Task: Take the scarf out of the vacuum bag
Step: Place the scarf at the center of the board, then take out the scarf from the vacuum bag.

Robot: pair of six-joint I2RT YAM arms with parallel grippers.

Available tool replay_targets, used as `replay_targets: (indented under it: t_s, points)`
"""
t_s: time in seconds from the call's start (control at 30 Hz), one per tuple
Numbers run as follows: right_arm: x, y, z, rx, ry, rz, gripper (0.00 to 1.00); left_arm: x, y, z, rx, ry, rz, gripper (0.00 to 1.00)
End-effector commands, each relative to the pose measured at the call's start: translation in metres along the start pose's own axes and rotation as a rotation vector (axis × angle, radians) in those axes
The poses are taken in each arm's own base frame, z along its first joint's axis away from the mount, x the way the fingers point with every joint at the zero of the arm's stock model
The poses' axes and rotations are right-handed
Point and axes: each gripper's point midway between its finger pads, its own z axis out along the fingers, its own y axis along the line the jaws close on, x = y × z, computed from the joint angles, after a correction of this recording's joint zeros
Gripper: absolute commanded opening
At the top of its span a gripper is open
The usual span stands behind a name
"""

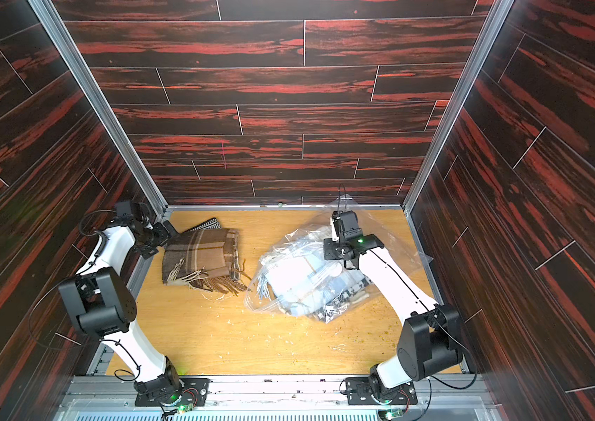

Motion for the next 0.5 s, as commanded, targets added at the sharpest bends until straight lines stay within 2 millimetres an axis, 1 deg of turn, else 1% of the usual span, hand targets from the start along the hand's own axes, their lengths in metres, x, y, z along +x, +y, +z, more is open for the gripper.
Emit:
replay_targets:
  t_s: [0.0, 0.03, 0.07, 0.1, 0.27, 0.37, 0.47]
  points:
    - [-0.008, 0.034, -0.002, -0.075, -0.017, -0.082, 0.00, 0.011, -0.013, -0.031, 0.079, -0.039, -0.011, 1.00]
    - [-0.009, 0.044, -0.002, -0.089, -0.019, -0.101, 0.00, 0.018, -0.017, -0.033, 0.119, -0.044, -0.030, 1.00]
    - [-0.010, 0.054, -0.002, -0.105, -0.017, -0.119, 0.00, 0.020, -0.024, -0.038, 0.166, -0.076, -0.034, 1.00]
    - [-0.010, 0.062, -0.001, -0.119, -0.012, -0.135, 0.00, 0.028, -0.026, -0.041, 0.184, -0.083, -0.041, 1.00]
    - [-0.010, 0.108, -0.004, -0.207, 0.013, -0.231, 0.00, 0.075, -0.037, -0.065, 0.275, -0.110, -0.039, 1.00]
    - [-0.007, 0.129, -0.011, -0.265, 0.028, -0.267, 0.00, 0.105, -0.048, -0.079, 0.328, -0.115, -0.012, 1.00]
    - [0.000, 0.143, -0.016, -0.310, 0.049, -0.289, 0.00, 0.132, -0.060, -0.087, 0.372, -0.109, 0.013, 1.00]
